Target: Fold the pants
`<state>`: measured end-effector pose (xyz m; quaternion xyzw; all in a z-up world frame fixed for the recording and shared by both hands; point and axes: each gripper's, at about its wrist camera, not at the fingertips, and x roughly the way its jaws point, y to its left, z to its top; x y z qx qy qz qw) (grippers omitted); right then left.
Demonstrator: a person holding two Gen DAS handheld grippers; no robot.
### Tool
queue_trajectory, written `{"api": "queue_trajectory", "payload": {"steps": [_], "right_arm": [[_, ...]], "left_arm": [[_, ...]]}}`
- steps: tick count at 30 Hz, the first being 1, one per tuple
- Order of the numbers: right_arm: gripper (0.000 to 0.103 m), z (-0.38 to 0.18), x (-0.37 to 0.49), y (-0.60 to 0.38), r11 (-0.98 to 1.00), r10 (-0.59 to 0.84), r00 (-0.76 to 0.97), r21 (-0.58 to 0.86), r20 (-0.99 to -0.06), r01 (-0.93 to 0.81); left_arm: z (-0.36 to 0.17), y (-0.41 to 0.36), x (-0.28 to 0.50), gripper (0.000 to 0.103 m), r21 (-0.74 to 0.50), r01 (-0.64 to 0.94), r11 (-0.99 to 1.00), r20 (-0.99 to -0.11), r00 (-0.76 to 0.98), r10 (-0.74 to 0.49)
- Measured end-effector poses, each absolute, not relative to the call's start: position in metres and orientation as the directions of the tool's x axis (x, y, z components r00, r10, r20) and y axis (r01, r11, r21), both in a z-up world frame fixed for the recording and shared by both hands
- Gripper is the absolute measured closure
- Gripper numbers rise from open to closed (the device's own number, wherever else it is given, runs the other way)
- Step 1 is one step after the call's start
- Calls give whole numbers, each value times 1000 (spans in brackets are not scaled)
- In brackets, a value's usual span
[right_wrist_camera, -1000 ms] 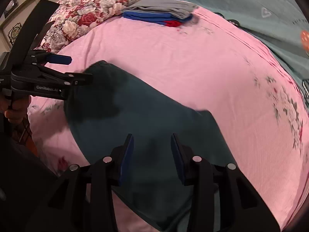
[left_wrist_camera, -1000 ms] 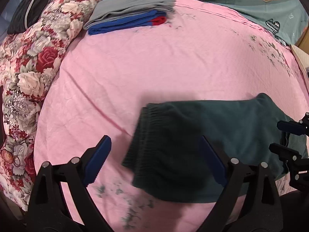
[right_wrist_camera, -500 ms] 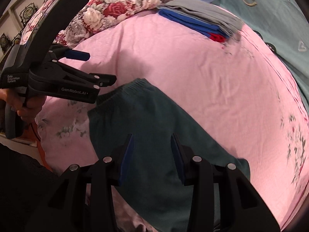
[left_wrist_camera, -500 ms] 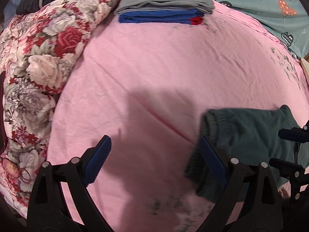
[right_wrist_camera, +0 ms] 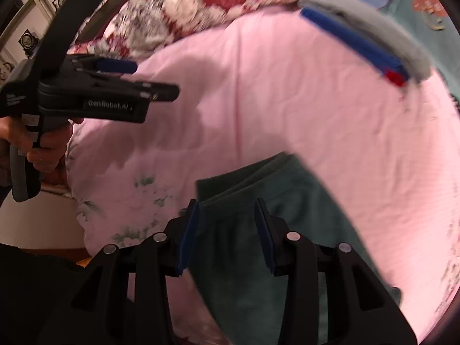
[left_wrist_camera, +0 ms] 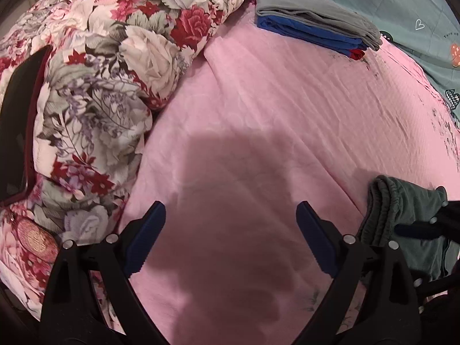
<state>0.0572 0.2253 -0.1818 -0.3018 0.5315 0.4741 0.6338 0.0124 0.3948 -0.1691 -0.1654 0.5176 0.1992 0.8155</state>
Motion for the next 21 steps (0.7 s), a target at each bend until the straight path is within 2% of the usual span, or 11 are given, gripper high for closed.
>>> {"api": "queue_trajectory", "payload": {"steps": [3, 5, 7, 9, 10, 12, 13, 16, 19, 21], "right_arm": [[60, -189, 55, 228, 370, 265, -35, 135, -963, -919], [48, -192, 56, 230, 375, 268, -76, 177, -960, -910], [43, -194, 54, 233, 369, 259, -93, 187, -962, -910], [43, -196, 50, 236, 352, 247, -73, 160, -966, -922], [45, -197, 47, 236, 342, 240, -52, 135, -969, -930], [67, -195, 47, 236, 353, 221, 3, 77, -975, -932], [83, -193, 51, 233, 376, 220, 11, 75, -975, -924], [86, -174, 67, 222, 460, 303, -11, 156, -953, -874], [87, -157, 65, 221, 465, 365, 48, 138, -930, -874], [87, -165, 61, 225, 450, 342, 38, 128, -939, -884]], "left_arm": [[-172, 389, 10, 9, -73, -488, 870, -911, 388, 141], [-174, 388, 10, 9, -76, -488, 870, -912, 386, 137], [-175, 388, 12, 9, -83, -493, 866, -914, 384, 131], [-175, 389, 14, 9, -92, -496, 863, -913, 389, 126], [-175, 390, 14, 9, -97, -498, 862, -911, 393, 124], [-173, 392, 16, 9, -97, -500, 861, -911, 394, 126], [-173, 392, 16, 9, -96, -500, 861, -910, 393, 127], [-173, 391, 16, 9, -95, -497, 863, -910, 395, 127], [-172, 391, 17, 9, -92, -492, 866, -909, 395, 129], [-172, 389, 20, 9, -95, -490, 867, -910, 396, 123]]}}
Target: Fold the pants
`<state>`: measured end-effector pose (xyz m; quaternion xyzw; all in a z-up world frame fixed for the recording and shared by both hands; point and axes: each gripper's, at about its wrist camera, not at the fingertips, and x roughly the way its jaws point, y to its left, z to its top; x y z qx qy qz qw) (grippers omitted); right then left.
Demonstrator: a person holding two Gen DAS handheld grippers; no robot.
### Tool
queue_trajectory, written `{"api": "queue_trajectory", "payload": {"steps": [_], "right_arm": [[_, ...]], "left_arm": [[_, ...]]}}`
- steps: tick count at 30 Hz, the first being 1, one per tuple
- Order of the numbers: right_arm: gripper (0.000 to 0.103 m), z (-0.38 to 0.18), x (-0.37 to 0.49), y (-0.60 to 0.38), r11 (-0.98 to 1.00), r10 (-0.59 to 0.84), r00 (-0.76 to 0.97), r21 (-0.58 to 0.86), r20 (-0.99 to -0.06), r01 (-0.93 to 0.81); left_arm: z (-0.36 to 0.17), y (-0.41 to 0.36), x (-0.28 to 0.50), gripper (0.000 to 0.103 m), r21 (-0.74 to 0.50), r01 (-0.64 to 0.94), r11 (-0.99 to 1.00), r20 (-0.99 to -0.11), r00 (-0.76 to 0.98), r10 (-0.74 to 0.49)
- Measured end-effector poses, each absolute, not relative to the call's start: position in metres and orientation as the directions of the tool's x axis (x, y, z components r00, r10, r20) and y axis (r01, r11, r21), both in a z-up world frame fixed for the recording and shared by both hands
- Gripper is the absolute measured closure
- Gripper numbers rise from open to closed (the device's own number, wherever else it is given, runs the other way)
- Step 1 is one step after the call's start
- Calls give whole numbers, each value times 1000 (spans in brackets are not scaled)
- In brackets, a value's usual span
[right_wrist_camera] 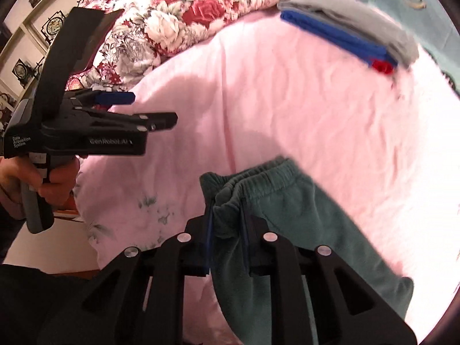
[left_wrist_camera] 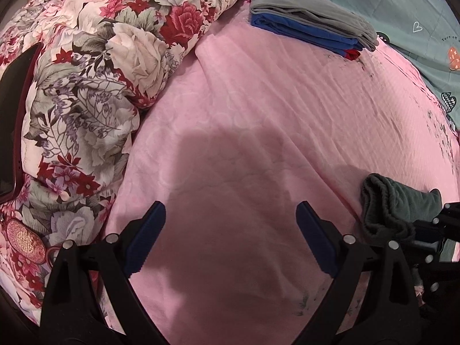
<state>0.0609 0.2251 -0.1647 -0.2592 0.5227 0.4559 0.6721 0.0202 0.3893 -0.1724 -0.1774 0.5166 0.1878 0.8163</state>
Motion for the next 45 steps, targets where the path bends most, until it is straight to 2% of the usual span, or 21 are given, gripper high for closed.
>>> {"api": "queue_trajectory", "payload": {"steps": [4, 7, 9, 12, 13, 14, 19, 22, 26, 28, 31, 33, 35, 37, 40, 45], "right_arm": [[76, -190, 63, 229, 435, 270, 1, 121, -963, -892], [57, -193, 50, 237, 395, 254, 23, 82, -967, -915], [56, -198, 39, 243, 360, 216, 88, -4, -972, -933], [59, -198, 35, 242, 363, 222, 115, -28, -968, -931], [77, -198, 36, 242, 380, 218, 135, -43, -967, -924], [85, -197, 40, 237, 403, 224, 133, -32, -966, -915], [88, -163, 55, 200, 480, 393, 101, 110, -914, -870], [88, -142, 53, 177, 503, 458, 145, 121, -877, -856], [87, -134, 44, 157, 494, 482, 191, 85, -855, -865], [87, -135, 38, 155, 480, 481, 208, 58, -851, -875], [88, -133, 31, 149, 475, 483, 231, 31, -845, -880], [88, -131, 31, 139, 493, 487, 246, 32, -838, -869], [88, -129, 33, 127, 515, 489, 260, 34, -833, -857], [88, -128, 33, 109, 547, 487, 275, 43, -829, -836], [88, -123, 33, 86, 595, 499, 312, 58, -809, -801], [88, -100, 35, 24, 713, 510, 428, 89, -746, -695]], "left_arm": [[-172, 386, 25, 9, -94, -478, 873, -910, 397, 119], [-170, 383, 26, 9, -83, -471, 878, -910, 395, 126], [-170, 384, 25, 9, -79, -474, 877, -911, 391, 129], [-165, 384, 21, 9, -78, -490, 868, -909, 392, 139], [-163, 384, 19, 9, -78, -493, 867, -908, 395, 142], [-159, 383, 18, 9, -81, -496, 864, -905, 400, 145], [-151, 382, 15, 9, -150, -502, 852, -906, 415, 85], [-146, 376, 20, 7, -291, -475, 830, -892, 448, -57], [-152, 361, 39, 5, -584, -395, 709, -792, 467, -392], [-161, 349, 52, 5, -675, -377, 634, -733, 435, -523], [-167, 329, 66, 5, -707, -363, 607, -707, 389, -590], [-164, 311, 72, 14, -692, -319, 648, -720, 375, -584], [-163, 290, 77, 66, -706, -255, 661, -706, 337, -623], [-163, 277, 81, 81, -729, -237, 643, -683, 315, -658], [-152, 254, 87, 86, -732, -195, 653, -678, 309, -667], [-114, 190, 107, 87, -735, -60, 675, -659, 294, -692]]}}
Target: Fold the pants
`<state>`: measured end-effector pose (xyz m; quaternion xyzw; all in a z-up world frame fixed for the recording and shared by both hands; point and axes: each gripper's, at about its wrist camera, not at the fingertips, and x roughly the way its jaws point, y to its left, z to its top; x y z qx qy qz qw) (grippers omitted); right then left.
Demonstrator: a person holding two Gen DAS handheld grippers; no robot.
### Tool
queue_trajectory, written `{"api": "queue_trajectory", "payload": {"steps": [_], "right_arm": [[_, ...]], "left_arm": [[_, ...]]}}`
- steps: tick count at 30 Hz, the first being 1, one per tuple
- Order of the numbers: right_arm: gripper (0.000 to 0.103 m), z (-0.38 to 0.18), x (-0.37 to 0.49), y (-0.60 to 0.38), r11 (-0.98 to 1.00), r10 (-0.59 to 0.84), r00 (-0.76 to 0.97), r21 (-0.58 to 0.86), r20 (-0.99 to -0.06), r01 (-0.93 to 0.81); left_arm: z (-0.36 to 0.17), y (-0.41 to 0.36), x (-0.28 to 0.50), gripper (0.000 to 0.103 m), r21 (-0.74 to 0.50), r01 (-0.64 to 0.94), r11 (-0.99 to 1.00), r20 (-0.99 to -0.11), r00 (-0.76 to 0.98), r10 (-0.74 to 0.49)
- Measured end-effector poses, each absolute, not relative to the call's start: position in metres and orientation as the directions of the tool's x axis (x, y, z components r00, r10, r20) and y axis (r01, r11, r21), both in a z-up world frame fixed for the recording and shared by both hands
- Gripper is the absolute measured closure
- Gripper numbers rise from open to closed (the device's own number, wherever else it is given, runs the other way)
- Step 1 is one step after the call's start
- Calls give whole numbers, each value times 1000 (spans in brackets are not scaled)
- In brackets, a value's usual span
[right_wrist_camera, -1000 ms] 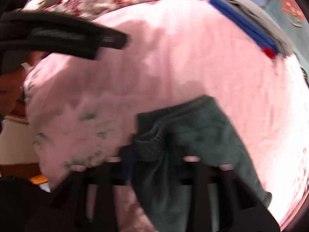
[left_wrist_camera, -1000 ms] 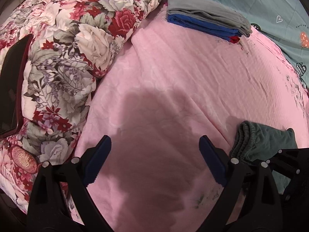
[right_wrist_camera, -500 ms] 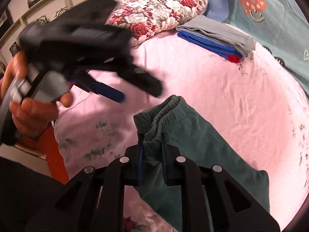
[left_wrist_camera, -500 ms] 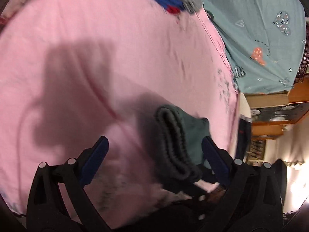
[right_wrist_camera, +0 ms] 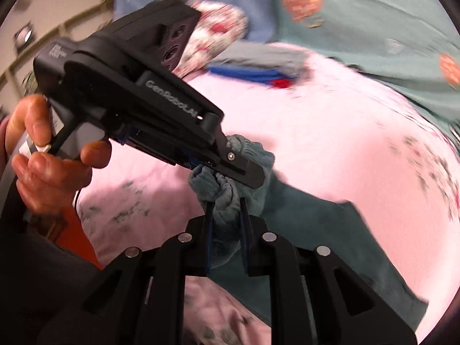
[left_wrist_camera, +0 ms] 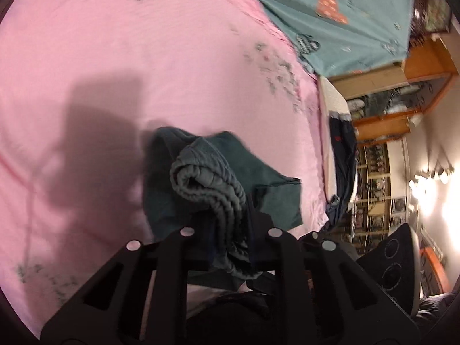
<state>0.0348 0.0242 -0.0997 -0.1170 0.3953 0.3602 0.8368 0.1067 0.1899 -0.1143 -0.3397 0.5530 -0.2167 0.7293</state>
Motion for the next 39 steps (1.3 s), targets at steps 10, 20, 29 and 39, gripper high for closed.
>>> {"api": "queue_trajectory", "payload": {"steps": [10, 20, 29, 39], "right_arm": [[87, -81, 24, -148, 922, 375, 607, 211, -700, -326], [87, -119, 17, -258, 936, 320, 606, 344, -729, -80], [87, -165, 23, -302, 886, 394, 546, 464, -739, -11], [69, -163, 19, -336, 885, 353, 534, 459, -768, 75]], "left_arm": [[-81, 6, 144, 87, -732, 206, 649, -641, 114, -759], [-105, -128, 161, 87, -656, 278, 702, -728, 12, -685], [-128, -158, 164, 86, -530, 280, 800, -830, 19, -557], [-113, -104, 158, 53, -253, 351, 901, -916, 211, -340]]}}
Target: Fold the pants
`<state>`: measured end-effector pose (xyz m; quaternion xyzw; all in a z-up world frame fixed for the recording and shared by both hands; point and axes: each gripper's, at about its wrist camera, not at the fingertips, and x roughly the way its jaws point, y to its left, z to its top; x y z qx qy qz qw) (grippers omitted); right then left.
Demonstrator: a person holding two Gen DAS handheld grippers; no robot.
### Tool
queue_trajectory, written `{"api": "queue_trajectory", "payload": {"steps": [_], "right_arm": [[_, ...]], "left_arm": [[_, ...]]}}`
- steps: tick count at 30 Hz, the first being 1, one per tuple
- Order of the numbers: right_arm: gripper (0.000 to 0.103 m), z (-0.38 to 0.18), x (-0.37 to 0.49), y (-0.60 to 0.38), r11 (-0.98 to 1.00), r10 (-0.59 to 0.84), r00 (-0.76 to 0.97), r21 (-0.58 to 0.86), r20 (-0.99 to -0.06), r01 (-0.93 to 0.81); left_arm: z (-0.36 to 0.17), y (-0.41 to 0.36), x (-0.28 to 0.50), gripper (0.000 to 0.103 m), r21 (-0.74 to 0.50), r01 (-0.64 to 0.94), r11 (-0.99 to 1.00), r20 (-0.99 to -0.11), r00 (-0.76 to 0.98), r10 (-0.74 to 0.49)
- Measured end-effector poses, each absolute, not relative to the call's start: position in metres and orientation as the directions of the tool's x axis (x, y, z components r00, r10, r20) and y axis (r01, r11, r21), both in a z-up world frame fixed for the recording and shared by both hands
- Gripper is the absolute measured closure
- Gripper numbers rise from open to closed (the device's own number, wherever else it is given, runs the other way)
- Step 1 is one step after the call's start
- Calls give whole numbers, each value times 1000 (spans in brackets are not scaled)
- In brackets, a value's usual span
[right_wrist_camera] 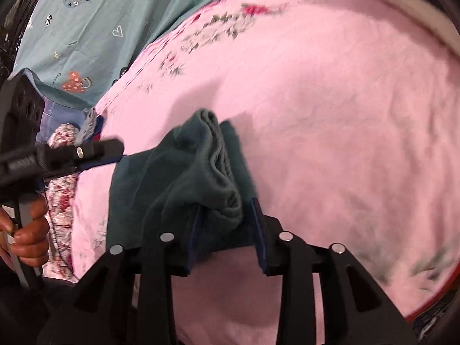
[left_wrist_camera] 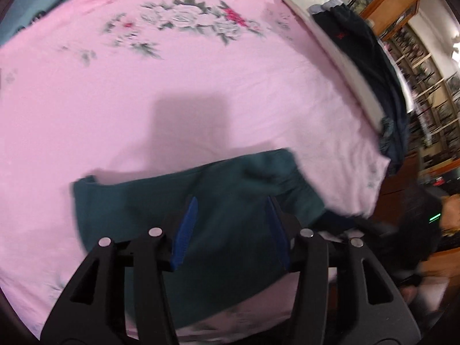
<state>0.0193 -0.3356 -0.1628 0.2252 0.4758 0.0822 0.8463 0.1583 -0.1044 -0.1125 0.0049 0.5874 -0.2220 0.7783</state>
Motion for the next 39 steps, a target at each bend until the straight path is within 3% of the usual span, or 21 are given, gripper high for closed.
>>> {"api": "queue_trajectory", "payload": {"steps": [3, 7, 15, 17, 18, 19, 20, 29, 34, 37, 39], "right_arm": [[69, -137, 22, -331, 907, 314, 604, 420, -732, 37], [69, -121, 48, -303, 909, 366, 630, 409, -684, -84], [71, -183, 98, -289, 953, 289, 549, 291, -784, -86], [73, -189, 98, -297, 960, 264, 575, 270, -774, -78], [70, -192, 102, -300, 977, 197, 557, 210, -807, -41], [60, -194, 102, -305, 973, 207, 534, 228, -820, -28], [60, -195, 102, -311, 961, 236, 522, 277, -820, 1], [60, -123, 52, -302, 952, 281, 601, 299, -748, -73], [72, -136, 42, -292, 933, 351, 526, 334, -774, -131], [74, -170, 38, -293, 941, 334, 436, 323, -836, -101], [89, -192, 34, -302, 952, 297, 406, 302, -864, -55]], "left_arm": [[-126, -89, 154, 54, -167, 341, 925, -943, 220, -251], [-140, -78, 153, 55, -151, 305, 940, -956, 197, -218], [-155, -82, 152, 53, -78, 357, 931, -966, 203, -159], [-159, -80, 153, 53, -70, 366, 928, -970, 191, -149], [-161, -79, 152, 53, -71, 369, 927, -971, 187, -149], [-162, -80, 152, 53, -69, 374, 925, -971, 187, -148], [-163, -79, 153, 53, -67, 380, 923, -971, 187, -148], [-166, -75, 152, 47, -87, 393, 915, -968, 185, -171], [-166, -75, 150, 42, -92, 397, 913, -965, 190, -180], [-166, -75, 149, 42, -93, 400, 912, -963, 195, -184], [-165, -71, 149, 42, -114, 399, 910, -961, 189, -203]]}}
